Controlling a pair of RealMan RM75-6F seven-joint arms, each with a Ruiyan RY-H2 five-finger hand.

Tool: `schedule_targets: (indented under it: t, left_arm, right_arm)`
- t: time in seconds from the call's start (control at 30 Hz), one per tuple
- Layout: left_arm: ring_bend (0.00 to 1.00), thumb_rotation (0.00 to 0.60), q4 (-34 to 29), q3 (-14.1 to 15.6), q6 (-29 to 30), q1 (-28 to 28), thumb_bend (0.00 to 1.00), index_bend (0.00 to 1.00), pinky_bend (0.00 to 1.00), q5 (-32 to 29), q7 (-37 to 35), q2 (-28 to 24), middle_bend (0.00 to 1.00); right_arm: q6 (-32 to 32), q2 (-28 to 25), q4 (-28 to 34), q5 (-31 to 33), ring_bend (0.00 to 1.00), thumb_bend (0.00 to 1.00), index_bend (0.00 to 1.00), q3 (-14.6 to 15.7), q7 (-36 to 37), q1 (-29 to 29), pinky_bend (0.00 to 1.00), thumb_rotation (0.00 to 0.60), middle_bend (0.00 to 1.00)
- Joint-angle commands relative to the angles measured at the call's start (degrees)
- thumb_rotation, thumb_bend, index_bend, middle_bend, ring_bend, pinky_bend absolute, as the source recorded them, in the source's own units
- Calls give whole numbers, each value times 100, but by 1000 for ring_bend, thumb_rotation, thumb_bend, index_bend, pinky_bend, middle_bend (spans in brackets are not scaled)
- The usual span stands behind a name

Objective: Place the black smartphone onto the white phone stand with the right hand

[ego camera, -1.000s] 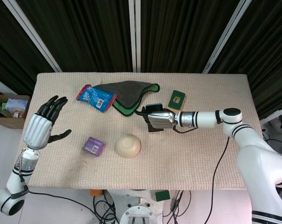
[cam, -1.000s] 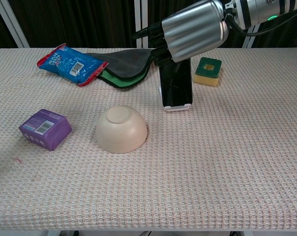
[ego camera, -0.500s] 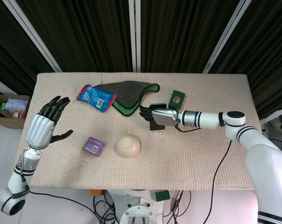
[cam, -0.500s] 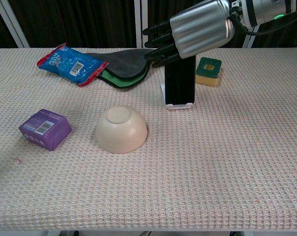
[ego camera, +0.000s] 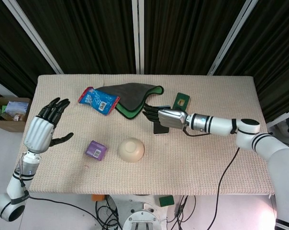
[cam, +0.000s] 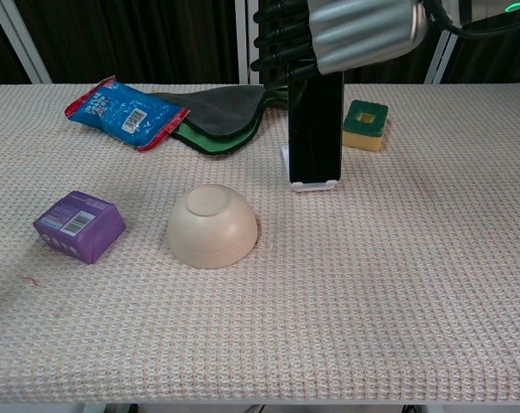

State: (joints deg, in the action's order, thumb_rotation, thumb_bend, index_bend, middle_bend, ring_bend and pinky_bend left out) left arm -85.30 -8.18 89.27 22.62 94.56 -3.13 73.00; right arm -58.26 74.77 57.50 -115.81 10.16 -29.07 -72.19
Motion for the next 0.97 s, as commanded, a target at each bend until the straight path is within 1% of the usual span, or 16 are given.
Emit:
schedule_targets:
  t: [0.03,0.07,0.17,0.2,0.27,0.33,0.4,0.47,0.53,0.6,0.67,0.7,0.77,0.87,0.97]
  left_arm:
    - [81,600,-60,-8,47,-44,0,66,249,-10,32,-82,114]
    - [81,600,-79,-8,67,-63,0,66,249,-14,38,-113,114]
    - [81,600,-132,3,123,-142,0,67,250,-51,19,-208,114]
    - [81,600,-153,17,134,-178,0,68,250,-71,17,-245,114]
    - [81,600,-198,45,146,-236,0,87,249,-94,76,-307,114]
    - [81,600,-311,115,146,-333,0,103,249,-121,251,-412,112]
    - [81,600,-489,213,133,-478,0,108,249,-206,536,-540,107]
    - [76,600,-757,383,124,-727,0,105,247,-375,1013,-723,93]
    - [62,600,-1028,601,161,-1036,0,93,242,-565,1474,-903,66]
    - [47,599,-1199,792,230,-1303,0,78,237,-690,1571,-1015,39]
    - [36,589,-1210,976,353,-1575,0,66,227,-732,1456,-1074,26]
    - [27,575,-1098,1040,488,-1709,0,62,218,-680,1400,-1043,25]
    - [7,563,-790,1087,770,-1876,0,59,203,-494,1327,-895,28]
    - [0,594,-304,1135,1080,-2070,0,60,191,-265,997,-612,40]
    - [0,599,-10,1160,1116,-2153,0,60,184,-199,752,-442,41]
  right_arm:
    - [-563,-754,1081,628,0,185,0,-354,-436,693,0,600,0]
    - [-716,-939,1386,772,0,185,0,-393,-529,896,0,600,0]
    - [-1421,-1478,2435,1304,0,185,0,-469,-860,1752,0,600,0]
    - [-1781,-1610,2842,1575,0,185,0,-484,-933,2171,0,600,0]
    - [-2386,-1665,3361,2020,0,187,0,-497,-852,2839,0,600,0]
    - [-3006,-1620,3843,2580,0,193,0,-470,-576,3607,0,600,0]
    - [-3511,-1497,4027,2929,0,191,0,-428,-257,4215,0,600,0]
    - [-3974,-1292,4026,3236,0,183,0,-345,166,4862,0,600,0]
    - [-4230,-1083,3896,3487,0,179,0,-232,686,5421,0,600,0]
    - [-4231,-958,3800,3703,0,179,0,-123,1231,5806,0,600,0]
    - [-4161,-820,3442,3691,0,179,0,-24,1924,6100,0,600,0]
    - [-4082,-731,3176,3715,0,179,0,24,2178,6241,0,600,0]
    - [-3943,-611,2866,3705,0,179,0,88,2459,6401,0,600,0]
    - [-3845,-426,2469,3569,0,180,0,126,2761,6598,0,600,0]
    - [-3827,-273,2236,3461,0,179,0,85,2844,6744,0,600,0]
